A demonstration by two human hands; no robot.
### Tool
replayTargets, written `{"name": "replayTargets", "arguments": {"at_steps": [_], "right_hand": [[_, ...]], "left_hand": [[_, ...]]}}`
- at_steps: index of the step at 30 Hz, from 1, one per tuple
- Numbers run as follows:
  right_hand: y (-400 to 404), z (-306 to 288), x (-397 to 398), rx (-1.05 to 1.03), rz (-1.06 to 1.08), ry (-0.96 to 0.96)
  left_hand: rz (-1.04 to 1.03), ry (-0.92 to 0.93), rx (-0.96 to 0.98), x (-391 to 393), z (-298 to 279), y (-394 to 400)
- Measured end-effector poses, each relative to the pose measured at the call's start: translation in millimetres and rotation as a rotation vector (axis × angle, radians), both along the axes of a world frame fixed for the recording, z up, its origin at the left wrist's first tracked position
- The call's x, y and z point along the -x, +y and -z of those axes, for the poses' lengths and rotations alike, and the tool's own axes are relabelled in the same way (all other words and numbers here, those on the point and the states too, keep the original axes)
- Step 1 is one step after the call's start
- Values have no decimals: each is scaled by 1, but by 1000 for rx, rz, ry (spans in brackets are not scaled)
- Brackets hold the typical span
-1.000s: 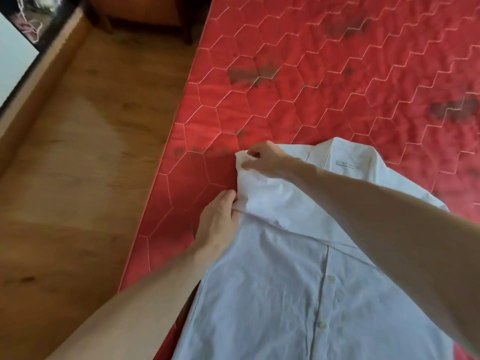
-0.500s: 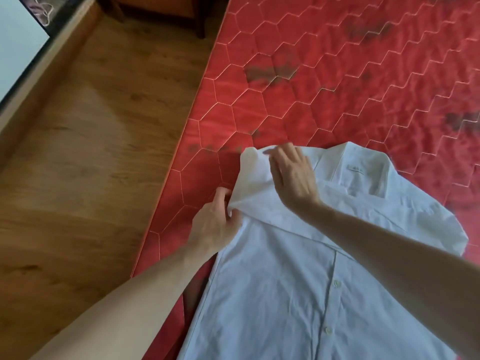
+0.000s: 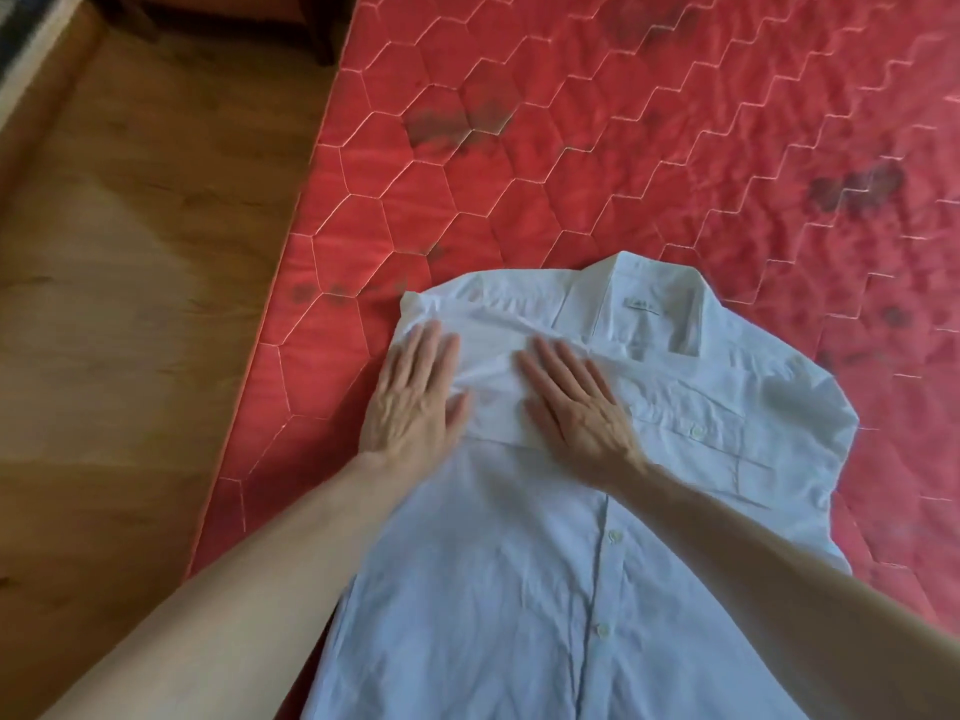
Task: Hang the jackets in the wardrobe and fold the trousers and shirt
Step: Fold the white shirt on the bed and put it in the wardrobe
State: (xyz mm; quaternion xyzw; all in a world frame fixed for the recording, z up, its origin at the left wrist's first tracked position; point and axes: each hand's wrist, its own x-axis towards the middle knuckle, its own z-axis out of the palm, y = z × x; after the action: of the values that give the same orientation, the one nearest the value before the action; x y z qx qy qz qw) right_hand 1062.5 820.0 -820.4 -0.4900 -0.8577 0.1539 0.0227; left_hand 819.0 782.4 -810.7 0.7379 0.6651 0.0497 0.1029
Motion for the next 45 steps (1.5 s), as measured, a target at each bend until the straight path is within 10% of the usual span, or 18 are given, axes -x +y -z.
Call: {"name": "replayTargets", "arguments": {"at_steps": [14,28,39,45], "right_hand": [[-33,-20,-203,80,629,-151],[-312,-10,-155,143,177,-60],[-437,-20,-138,345,861,-158],[-462,-29,-151,346,1099,-110]], "left_hand": [[54,274,59,-8,-2,-40],[809,360,345,-52,-28,-250],[577,374,263,-25,-19,-345],[42,181,227,-13,-12,-383]]}}
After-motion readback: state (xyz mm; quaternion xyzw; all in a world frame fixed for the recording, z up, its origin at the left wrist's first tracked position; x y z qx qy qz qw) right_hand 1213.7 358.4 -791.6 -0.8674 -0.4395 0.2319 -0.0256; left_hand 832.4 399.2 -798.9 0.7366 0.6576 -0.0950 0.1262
